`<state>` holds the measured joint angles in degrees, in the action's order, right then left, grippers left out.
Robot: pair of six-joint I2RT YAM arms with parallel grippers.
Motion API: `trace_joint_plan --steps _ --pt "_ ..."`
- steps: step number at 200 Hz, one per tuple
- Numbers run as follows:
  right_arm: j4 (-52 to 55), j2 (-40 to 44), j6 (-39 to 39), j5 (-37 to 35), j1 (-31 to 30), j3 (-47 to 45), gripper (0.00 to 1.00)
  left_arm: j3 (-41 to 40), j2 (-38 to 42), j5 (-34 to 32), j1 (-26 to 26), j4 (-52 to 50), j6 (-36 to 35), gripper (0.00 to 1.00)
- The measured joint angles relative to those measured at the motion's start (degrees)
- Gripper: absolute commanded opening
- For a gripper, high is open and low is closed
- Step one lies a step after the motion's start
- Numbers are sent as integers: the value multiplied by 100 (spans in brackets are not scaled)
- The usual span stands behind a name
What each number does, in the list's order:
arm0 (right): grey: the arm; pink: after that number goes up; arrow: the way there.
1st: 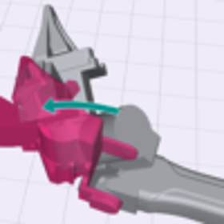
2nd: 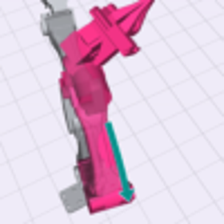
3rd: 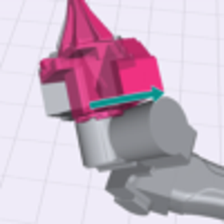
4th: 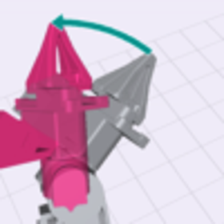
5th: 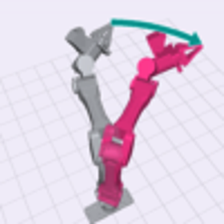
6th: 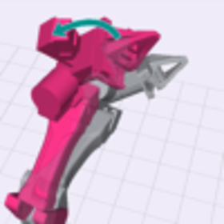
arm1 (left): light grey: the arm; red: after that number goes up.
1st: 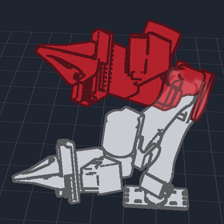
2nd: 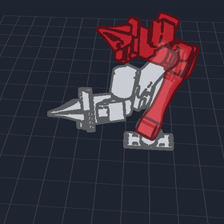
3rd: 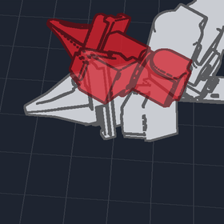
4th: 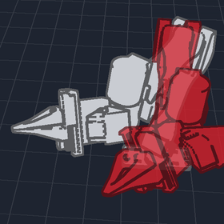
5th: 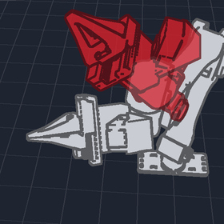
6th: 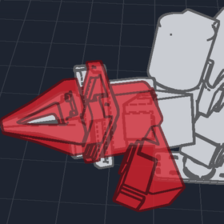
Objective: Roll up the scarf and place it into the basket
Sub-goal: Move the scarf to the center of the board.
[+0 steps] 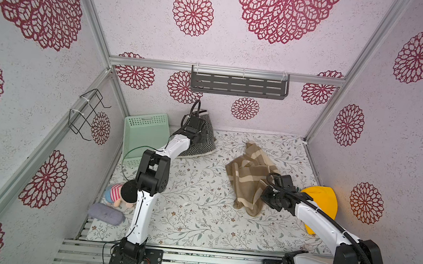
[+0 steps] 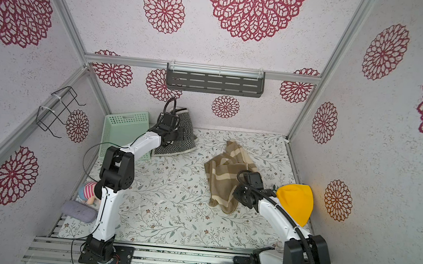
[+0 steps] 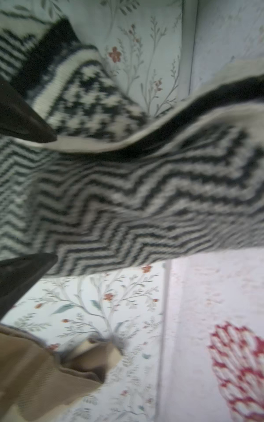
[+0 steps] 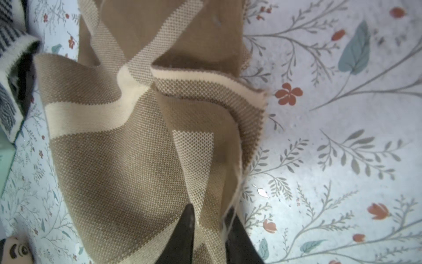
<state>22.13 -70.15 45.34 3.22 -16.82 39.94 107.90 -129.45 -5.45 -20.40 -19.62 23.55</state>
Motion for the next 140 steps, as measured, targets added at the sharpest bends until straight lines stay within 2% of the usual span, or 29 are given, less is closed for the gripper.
trace_joint_plan --steps 13,24,29,38,42,72,100,140 --pt "9 -72 -76 -33 0 107 10 -503 529 -28 -142 63 13 97" --pt "37 -133 -170 -83 0 195 11 -850 986 -72 -249 107 15 97" --pt "48 -149 -181 -116 0 223 19 -977 1165 -101 -297 136 22 97" --pt "52 -155 -227 -164 0 256 43 -1239 1572 -146 -398 195 48 97" --pt "59 -155 -278 -195 0 260 49 -1331 1707 -162 -426 205 52 97" --pt "151 -153 -391 -494 2 247 65 -1996 2675 -310 -645 396 149 98" --pt "44 -203 -487 -623 63 94 72 -2485 2988 -380 -802 431 306 97" --pt "-444 -382 -527 -468 378 -337 74 -3191 3021 -247 -922 409 623 97"
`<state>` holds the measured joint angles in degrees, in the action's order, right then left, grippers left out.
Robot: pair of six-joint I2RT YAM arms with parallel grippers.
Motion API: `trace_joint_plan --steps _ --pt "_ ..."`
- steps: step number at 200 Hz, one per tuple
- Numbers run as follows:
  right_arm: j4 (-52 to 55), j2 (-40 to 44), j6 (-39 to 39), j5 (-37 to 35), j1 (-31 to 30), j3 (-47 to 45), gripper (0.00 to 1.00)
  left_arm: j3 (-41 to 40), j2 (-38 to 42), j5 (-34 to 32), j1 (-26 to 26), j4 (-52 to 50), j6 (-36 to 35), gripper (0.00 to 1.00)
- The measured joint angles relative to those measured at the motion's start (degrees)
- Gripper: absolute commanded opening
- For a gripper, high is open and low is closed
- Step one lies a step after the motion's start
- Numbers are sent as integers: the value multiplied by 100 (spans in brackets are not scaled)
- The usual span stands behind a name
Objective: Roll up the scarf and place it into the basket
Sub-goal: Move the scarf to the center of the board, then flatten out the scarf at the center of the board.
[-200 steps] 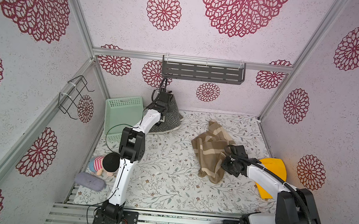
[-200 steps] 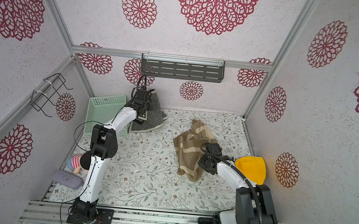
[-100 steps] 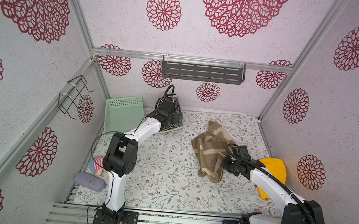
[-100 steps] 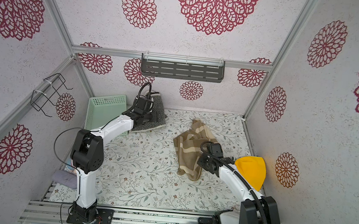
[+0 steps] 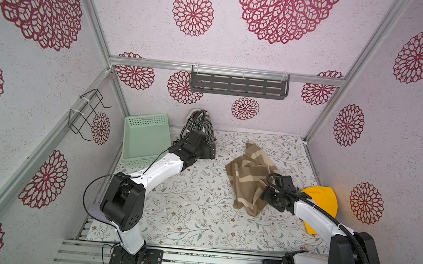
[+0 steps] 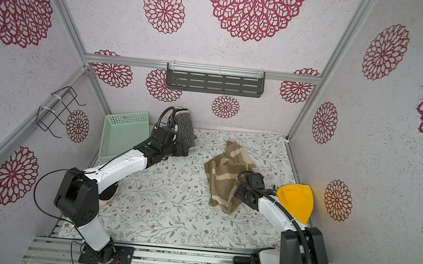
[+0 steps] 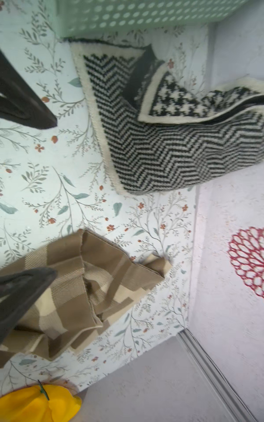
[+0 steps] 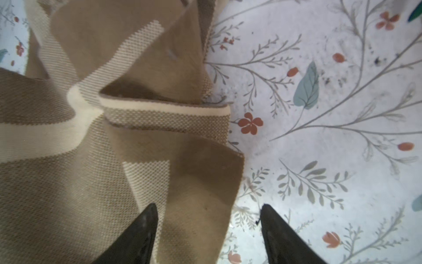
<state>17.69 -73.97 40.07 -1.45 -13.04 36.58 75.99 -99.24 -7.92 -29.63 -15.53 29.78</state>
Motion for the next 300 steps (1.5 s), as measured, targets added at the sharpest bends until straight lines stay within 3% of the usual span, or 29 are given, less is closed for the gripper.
trace_joint_plan --steps 25,61,69,88,106,145,187,222,251,271,300 --pt "-428 -186 0 240 240 -308 73 -157 0 17 -48 -42 160 97" --pt "-1246 -376 15 699 339 -479 59 -168 2 -15 -170 -46 295 97" --pt "-1436 -433 26 835 339 -509 49 -168 2 -33 -192 -61 308 97" --pt "-1694 -566 7 1110 337 -535 14 -166 2 -94 -205 -129 330 97" --pt "-1631 -560 -68 1226 304 -466 0 -164 57 -208 -210 -245 334 97" --pt "-728 -9 -332 1158 -195 560 0 -162 667 -553 -210 -570 409 98" --pt "-396 70 -614 1027 -1543 2221 0 -221 1985 -1169 -76 -887 807 98" --pt "-310 -837 -809 964 -2940 3220 0 -916 3386 -1399 540 -1054 1421 98" --pt "-188 -1934 -960 1073 -3731 3829 0 -1438 4142 -1449 962 -1386 1773 98" --pt "-33 -2664 -1019 1272 -4046 4140 40 -1652 4385 -1438 1075 -1613 1934 98" --pt "297 -3320 -1102 1460 -4111 4280 55 -1832 4328 -1294 1104 -1797 2081 98"
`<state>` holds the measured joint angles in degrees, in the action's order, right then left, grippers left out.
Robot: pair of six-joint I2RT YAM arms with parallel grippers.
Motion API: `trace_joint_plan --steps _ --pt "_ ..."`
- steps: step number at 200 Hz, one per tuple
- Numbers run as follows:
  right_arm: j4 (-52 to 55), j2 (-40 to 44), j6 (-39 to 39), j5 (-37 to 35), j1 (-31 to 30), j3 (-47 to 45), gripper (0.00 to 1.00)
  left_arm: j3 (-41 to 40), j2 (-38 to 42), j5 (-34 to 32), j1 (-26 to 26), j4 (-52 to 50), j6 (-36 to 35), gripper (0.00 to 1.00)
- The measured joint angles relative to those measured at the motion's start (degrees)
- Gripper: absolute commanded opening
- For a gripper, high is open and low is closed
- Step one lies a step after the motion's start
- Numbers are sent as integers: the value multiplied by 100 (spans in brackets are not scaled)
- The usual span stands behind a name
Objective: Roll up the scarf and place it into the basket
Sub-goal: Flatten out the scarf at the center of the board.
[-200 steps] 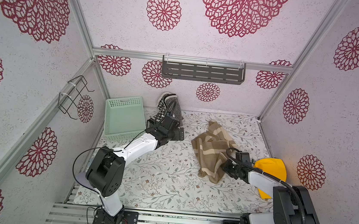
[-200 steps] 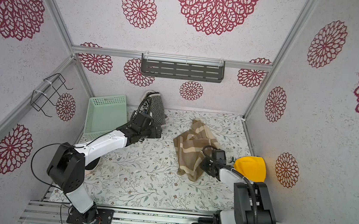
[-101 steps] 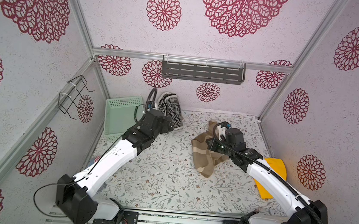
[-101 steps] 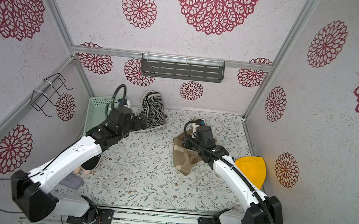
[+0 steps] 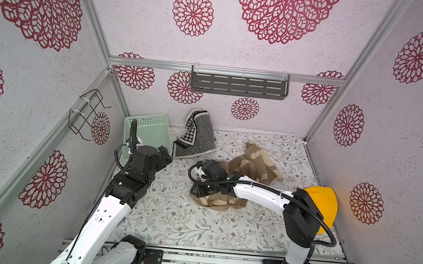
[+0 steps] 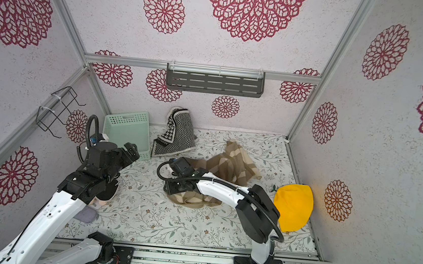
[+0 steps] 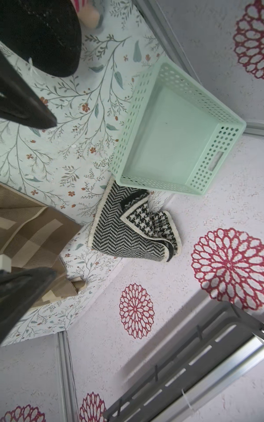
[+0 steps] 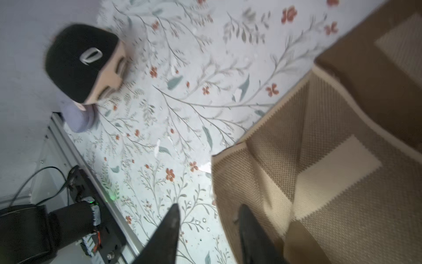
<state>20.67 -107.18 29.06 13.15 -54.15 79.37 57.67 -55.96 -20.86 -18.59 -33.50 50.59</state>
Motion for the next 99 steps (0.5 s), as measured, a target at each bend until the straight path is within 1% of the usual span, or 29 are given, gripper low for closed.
trace_joint_plan --steps 17,27,52,61,78,99 --pt "234 -9 -72 48 46 -11 58 -72 -205 136 0 -37 57 100" --pt "297 92 -103 48 70 -11 58 -120 -382 282 0 -13 76 98" --pt "452 686 -109 -146 271 -140 59 -177 -1012 682 -83 72 111 96" --pt "549 992 -98 -354 468 -232 58 -179 -1357 828 -247 166 105 94" --pt "675 1539 -44 -763 997 -446 58 -74 -2033 1078 -662 282 26 87" --pt "758 2085 116 -1414 1858 -894 58 417 -3086 1375 -1314 431 -164 79"
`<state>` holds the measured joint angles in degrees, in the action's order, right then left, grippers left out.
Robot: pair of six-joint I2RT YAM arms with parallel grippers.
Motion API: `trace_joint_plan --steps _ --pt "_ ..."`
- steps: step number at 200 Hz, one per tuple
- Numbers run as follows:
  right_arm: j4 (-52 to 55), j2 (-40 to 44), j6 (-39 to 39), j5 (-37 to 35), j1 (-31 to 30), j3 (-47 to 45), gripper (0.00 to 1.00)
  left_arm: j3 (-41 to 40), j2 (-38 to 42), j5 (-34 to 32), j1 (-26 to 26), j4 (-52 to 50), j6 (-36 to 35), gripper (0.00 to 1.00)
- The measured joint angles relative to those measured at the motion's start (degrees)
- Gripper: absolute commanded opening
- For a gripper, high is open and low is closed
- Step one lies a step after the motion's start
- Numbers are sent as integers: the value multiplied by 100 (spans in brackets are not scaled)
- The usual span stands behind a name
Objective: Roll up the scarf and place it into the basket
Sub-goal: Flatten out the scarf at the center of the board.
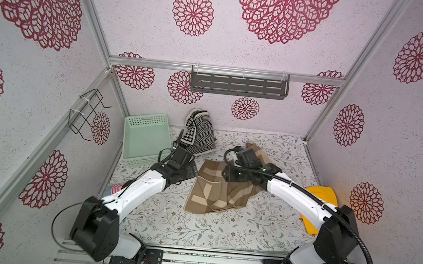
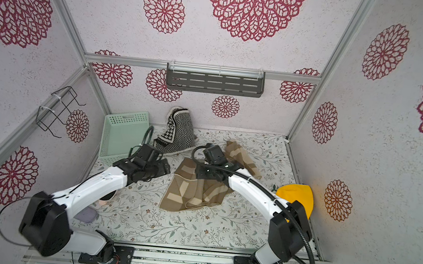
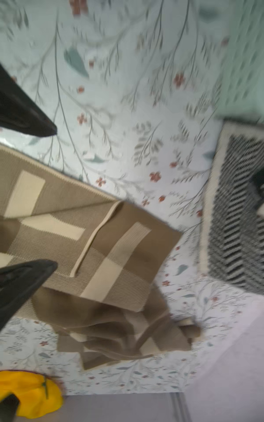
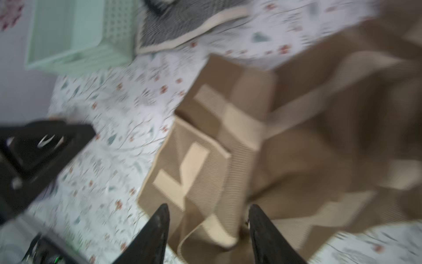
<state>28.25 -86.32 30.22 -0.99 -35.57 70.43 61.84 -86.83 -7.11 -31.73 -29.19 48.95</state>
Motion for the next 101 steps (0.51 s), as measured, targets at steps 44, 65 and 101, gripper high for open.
trace_joint_plan --steps 44,65,101 --pt "46 470 225 -761 1344 -1038 61 1508 -1707 92 -1217 94 -730 63" --pt "-22 544 238 -789 1694 -1298 61 1849 -2157 37 -1475 11 -979 59" --pt "-269 632 238 -780 1965 -1497 62 2013 -2555 -55 -1438 -170 -1036 51"
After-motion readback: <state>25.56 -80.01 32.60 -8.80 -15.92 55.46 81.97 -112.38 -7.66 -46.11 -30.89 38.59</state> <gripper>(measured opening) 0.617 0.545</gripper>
